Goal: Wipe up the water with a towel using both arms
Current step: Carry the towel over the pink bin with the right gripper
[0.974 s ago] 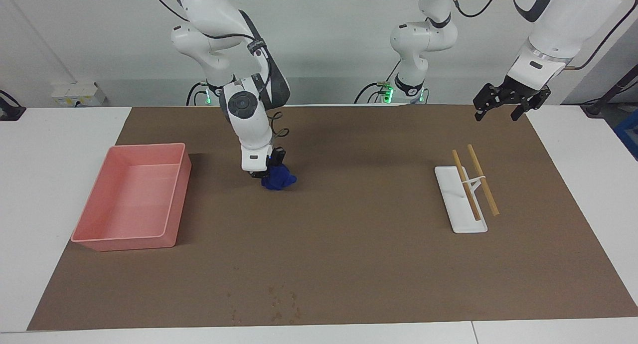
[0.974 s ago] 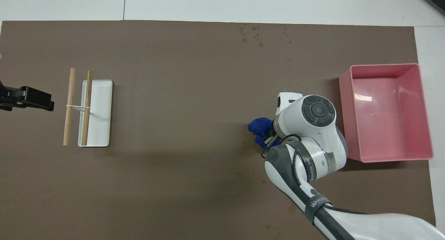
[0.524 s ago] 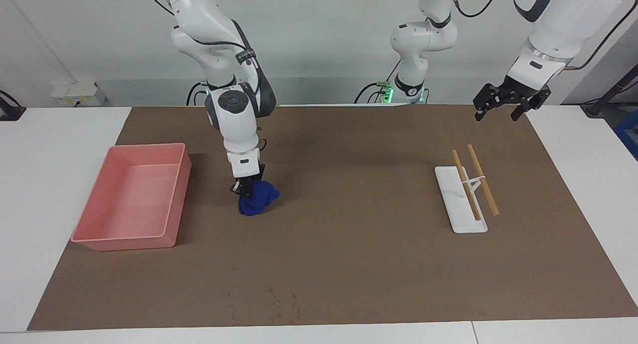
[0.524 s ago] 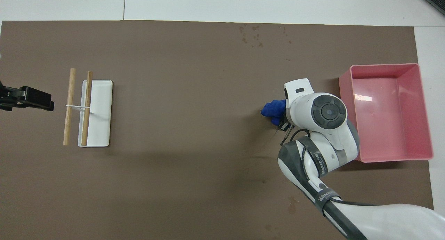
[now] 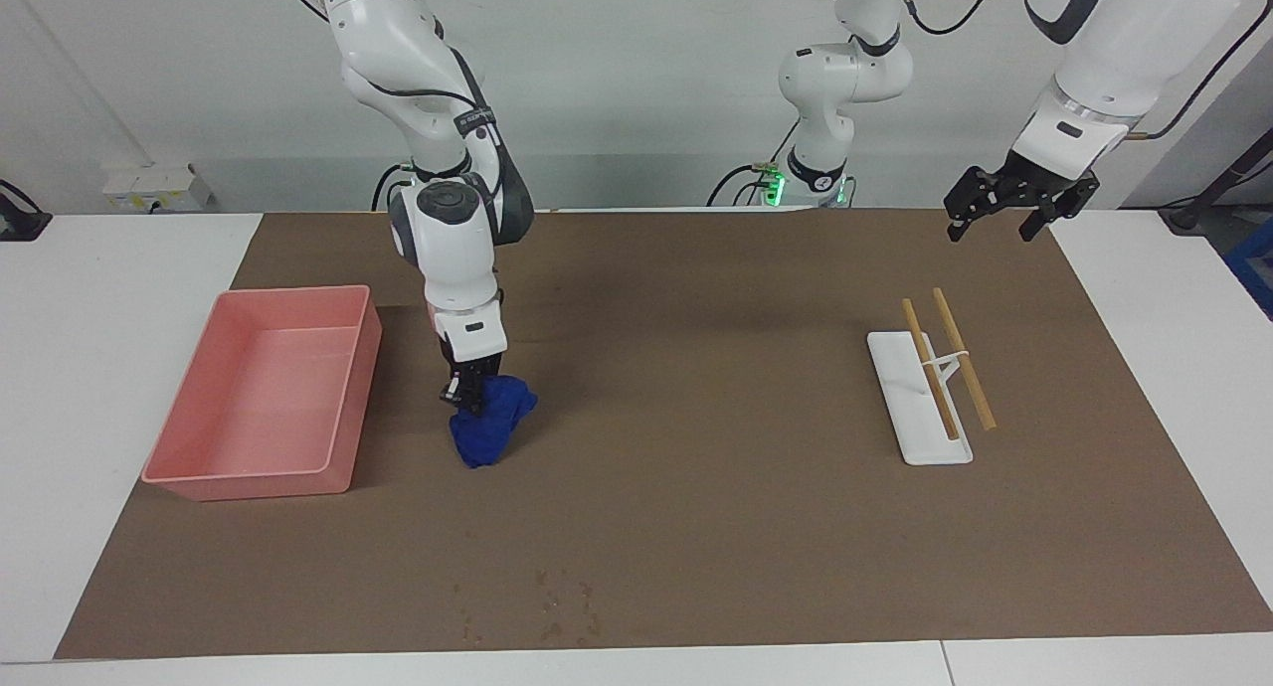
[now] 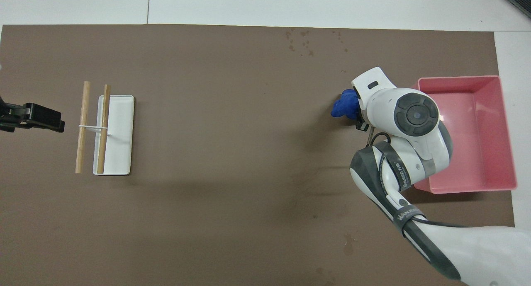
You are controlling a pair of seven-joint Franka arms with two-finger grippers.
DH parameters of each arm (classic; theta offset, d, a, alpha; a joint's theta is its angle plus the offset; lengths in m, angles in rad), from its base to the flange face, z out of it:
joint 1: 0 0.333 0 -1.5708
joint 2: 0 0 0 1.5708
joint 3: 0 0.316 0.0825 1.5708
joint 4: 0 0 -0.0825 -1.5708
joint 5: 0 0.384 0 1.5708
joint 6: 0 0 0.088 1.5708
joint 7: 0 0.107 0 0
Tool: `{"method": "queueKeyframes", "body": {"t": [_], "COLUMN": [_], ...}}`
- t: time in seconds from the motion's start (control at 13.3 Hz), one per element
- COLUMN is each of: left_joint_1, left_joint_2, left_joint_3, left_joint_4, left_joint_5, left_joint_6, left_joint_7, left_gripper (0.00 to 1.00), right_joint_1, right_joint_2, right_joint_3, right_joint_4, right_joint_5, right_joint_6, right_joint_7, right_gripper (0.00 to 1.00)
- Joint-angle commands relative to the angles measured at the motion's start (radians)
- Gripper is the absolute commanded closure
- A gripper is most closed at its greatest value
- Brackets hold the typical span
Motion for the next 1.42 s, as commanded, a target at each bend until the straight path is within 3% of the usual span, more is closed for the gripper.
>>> {"method": "queueKeyframes", "body": {"t": [0.0, 0.37, 0.75, 0.9, 1.35], "left_joint_1": [0.011, 0.011, 0.011, 0.011, 0.011], "left_joint_2": [-0.016, -0.017, -0.016, -0.016, -0.016], "left_joint_3": [-0.006, -0.006, -0.006, -0.006, -0.006], "left_joint_4": [-0.019, -0.021, -0.019, -0.021, -0.021], "left_joint_5": [-0.003, -0.003, -0.003, -0.003, -0.003], "left_joint_6": [0.007, 0.007, 0.007, 0.007, 0.007], "left_joint_7": [0.002, 0.002, 0.002, 0.002, 0.002], "left_gripper": [0.00, 0.00, 0.00, 0.00, 0.00], "right_joint_1": [-0.014, -0.035, -0.085, -0.136, -0.334], "right_joint_2": [0.009, -0.040, -0.197, -0.223, -0.241], "right_joint_3": [0.014, 0.007, -0.008, -0.011, -0.014], "right_joint_4": [0.065, 0.175, 0.215, 0.250, 0.225], "right_joint_5": [0.041, 0.263, 0.269, 0.268, 0.248], "right_joint_6": [-0.110, -0.421, -0.691, -0.785, -0.729], "right_joint_7": [-0.008, 0.050, 0.125, 0.103, -0.147], "right_gripper": [1.00, 1.00, 1.00, 1.00, 1.00]}}
